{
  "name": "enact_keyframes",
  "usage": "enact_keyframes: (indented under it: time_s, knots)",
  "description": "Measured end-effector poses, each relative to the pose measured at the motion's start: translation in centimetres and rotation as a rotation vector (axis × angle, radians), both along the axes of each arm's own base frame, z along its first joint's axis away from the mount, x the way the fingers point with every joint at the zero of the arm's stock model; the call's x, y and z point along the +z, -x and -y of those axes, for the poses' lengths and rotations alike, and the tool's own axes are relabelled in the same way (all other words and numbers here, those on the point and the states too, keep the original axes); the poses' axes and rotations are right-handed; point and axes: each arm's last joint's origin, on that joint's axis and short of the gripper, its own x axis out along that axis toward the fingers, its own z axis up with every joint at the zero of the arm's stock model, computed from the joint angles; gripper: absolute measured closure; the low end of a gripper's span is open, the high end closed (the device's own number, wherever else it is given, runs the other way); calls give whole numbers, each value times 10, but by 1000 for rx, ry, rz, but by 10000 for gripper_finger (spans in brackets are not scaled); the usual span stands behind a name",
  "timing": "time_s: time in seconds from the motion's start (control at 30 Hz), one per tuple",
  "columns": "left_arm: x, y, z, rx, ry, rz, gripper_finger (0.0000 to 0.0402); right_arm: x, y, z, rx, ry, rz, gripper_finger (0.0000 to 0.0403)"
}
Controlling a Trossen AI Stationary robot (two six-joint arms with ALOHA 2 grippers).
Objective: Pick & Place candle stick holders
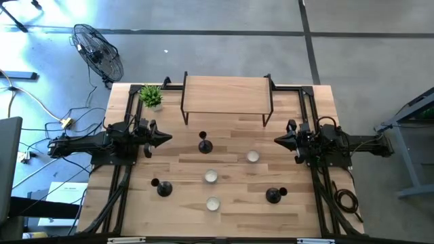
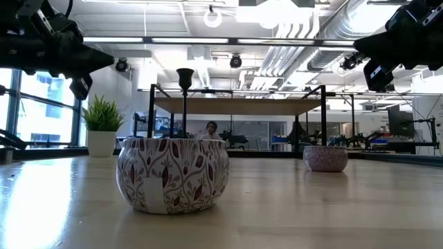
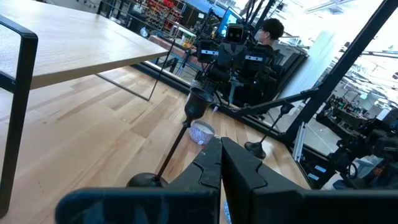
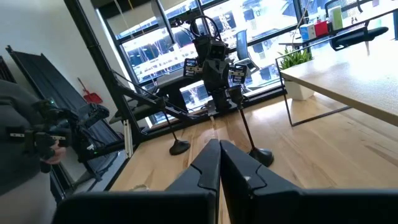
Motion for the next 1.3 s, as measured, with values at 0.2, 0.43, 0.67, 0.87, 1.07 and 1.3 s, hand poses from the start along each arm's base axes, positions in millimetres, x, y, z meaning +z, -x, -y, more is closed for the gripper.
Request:
enact_keyframes:
  time_s: [0.2, 0.43, 0.67, 0.87, 1.07, 1.3]
  knots:
    - [1, 0, -2, 66, -10, 10, 401, 0, 0, 0, 0, 0, 0, 398]
    - [3, 1, -4, 125, -52, 19, 401, 0, 0, 0, 0, 0, 0, 398]
    - [2, 1, -3, 118, -125, 5, 401, 0, 0, 0, 0, 0, 0, 398]
    - [6, 1, -1, 59, -209, 13, 401, 0, 0, 2, -68, 73, -1, 398]
    - [20, 3, -1, 65, -259, 65, 401, 5, 1, 4, -124, 20, 55, 398]
    - [46, 11, -1, 75, -261, 146, 401, 16, 3, 7, -187, -244, 187, 398]
